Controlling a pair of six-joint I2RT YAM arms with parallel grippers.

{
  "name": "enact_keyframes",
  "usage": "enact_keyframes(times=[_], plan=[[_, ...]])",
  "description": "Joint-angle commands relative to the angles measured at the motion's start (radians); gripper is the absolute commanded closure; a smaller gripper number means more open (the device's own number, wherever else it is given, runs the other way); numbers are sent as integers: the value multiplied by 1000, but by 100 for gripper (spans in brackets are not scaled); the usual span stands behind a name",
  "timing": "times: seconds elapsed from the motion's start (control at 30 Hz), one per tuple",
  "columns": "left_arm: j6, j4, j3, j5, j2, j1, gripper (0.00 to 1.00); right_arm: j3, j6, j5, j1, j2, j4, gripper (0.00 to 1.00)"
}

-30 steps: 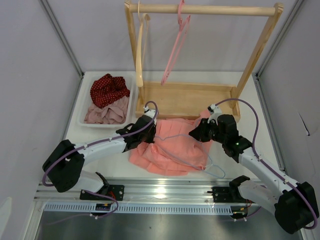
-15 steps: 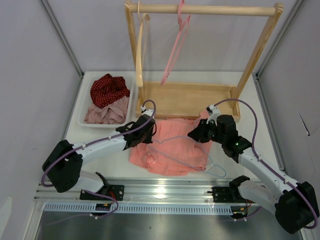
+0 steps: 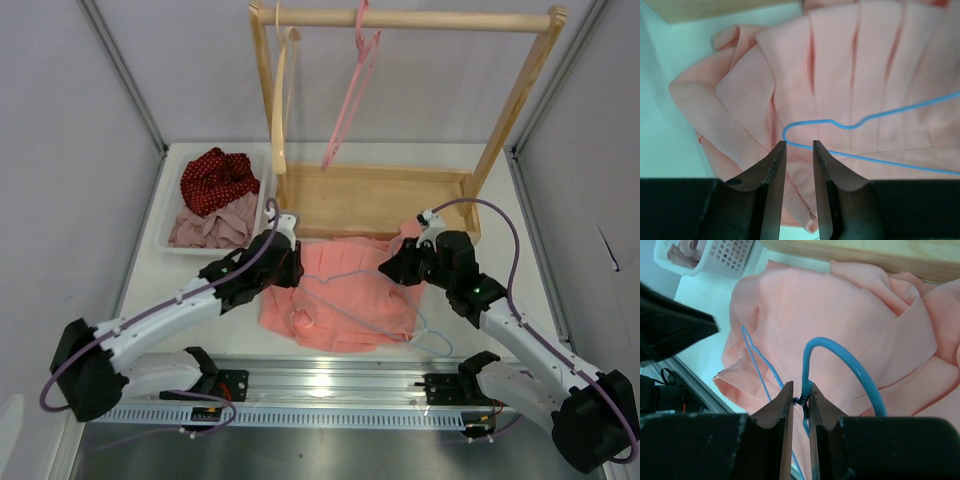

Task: Place the skirt on the hanger

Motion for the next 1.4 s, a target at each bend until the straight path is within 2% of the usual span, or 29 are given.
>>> enact_keyframes(times=[0.0,0.23,0.43,0.57,0.93,1.17,1.37], plan=[[29,-45,7,29,-132,-32,67,27,12,16,0,6,3,100],[2,-177,7,-10,-219,-216,66,36,26,14,0,54,20,100],[-58,-257,-13,-55,-137,-425,68,41,29,13,0,77,30,100],[-80,-242,-30,-72,-39,-466,68,41,30,10,0,86,33,100],[-15,-119,-29,-115,182,-459,65,42,29,13,0,80,21,100],[29,-57,-15,-155,221,-394,58,45,27,11,-3,77,16,100],[77,-2,-9,-113,259,-333,58,49,27,11,-1,81,16,100]])
